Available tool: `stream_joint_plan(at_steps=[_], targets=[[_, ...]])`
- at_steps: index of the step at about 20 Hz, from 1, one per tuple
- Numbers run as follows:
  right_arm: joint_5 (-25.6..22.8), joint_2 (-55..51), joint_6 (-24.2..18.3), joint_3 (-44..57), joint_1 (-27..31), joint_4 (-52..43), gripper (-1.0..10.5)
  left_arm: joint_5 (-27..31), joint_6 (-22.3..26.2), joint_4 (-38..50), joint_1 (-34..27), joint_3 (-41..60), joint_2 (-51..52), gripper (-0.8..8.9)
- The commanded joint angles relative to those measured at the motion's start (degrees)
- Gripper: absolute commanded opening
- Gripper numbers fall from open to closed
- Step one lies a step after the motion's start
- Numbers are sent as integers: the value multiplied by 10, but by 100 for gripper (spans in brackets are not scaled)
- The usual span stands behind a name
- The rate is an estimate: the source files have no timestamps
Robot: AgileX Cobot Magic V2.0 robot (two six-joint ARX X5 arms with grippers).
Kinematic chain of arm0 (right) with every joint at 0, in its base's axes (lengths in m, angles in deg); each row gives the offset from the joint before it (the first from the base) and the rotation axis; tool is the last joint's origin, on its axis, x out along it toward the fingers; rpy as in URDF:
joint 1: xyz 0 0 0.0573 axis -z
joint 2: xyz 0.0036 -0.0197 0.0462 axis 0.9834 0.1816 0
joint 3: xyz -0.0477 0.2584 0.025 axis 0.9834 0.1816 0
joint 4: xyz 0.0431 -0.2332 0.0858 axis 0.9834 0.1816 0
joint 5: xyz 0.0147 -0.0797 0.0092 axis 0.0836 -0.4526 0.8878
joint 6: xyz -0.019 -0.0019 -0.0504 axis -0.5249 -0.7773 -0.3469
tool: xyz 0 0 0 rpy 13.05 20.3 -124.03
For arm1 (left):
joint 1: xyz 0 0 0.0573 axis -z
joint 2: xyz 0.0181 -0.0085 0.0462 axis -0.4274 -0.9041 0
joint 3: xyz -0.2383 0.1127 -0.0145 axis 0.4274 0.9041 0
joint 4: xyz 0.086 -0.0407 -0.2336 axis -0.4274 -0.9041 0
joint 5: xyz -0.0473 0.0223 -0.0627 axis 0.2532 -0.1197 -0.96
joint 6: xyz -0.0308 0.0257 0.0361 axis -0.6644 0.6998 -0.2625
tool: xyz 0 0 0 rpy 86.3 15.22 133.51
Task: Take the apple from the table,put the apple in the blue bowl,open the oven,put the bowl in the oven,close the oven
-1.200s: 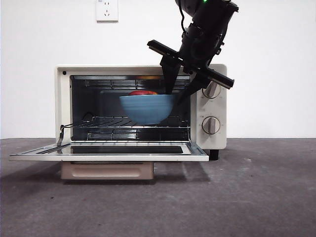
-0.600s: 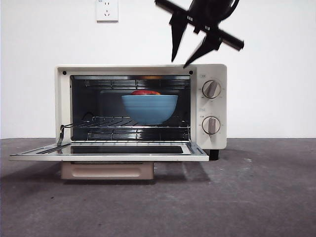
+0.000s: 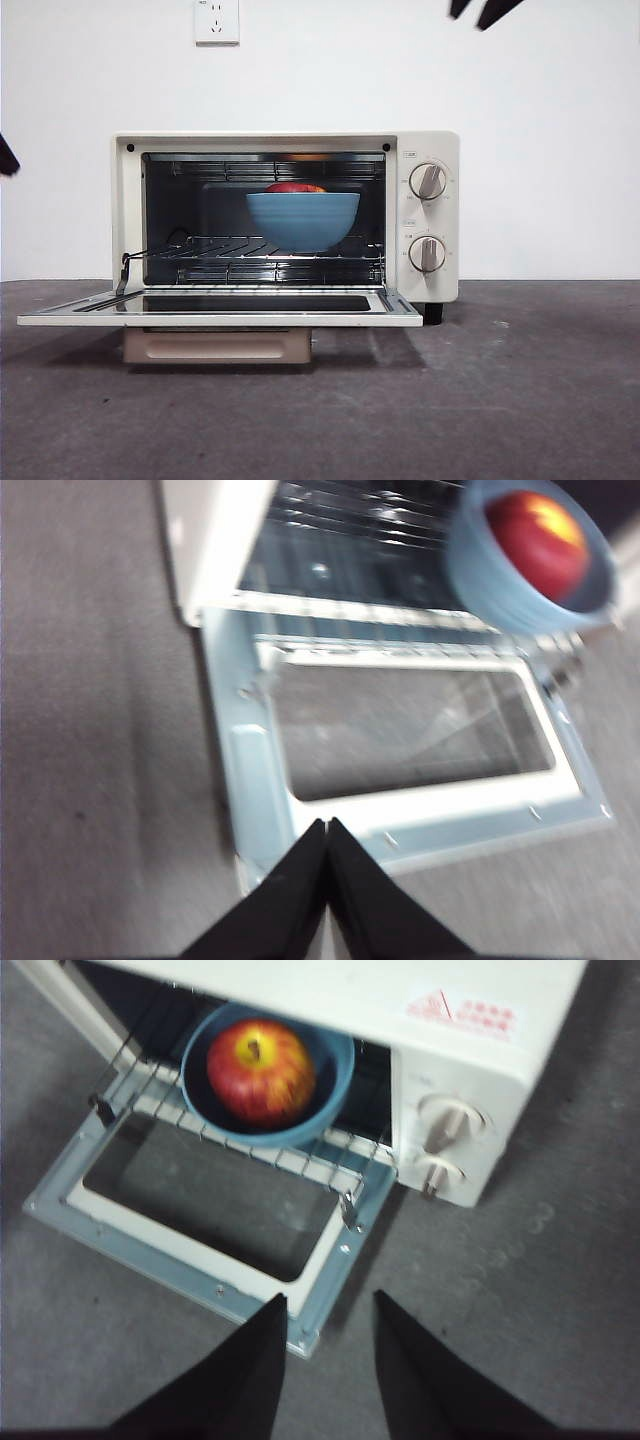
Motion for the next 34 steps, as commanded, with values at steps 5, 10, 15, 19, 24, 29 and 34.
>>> stream_joint_plan(at_steps=[5,10,15,19,24,29,34], targets=[[0,-127,-22,152,-14,-25,139,-14,-4,106,-19,-1,-167,6],[0,-204,-17,257,-14,-33,139,-14,-7,174,-19,-1,-268,6],[0,-239,-3,275,-14,-35,139,-14,-8,204,-17,-1,-327,6],[-2,-252,3,275,-14,-39,139,-21,-10,207,-3,-1,-351,6],[-2,-254,3,275,-14,-39,139,-65,-10,211,17,-1,-354,6],[-2,-254,3,275,-14,-39,139,-160,-52,248,13,-1,-354,6],[-2,-255,5,275,-14,-39,139,-219,-119,316,-2,-2,-352,6]])
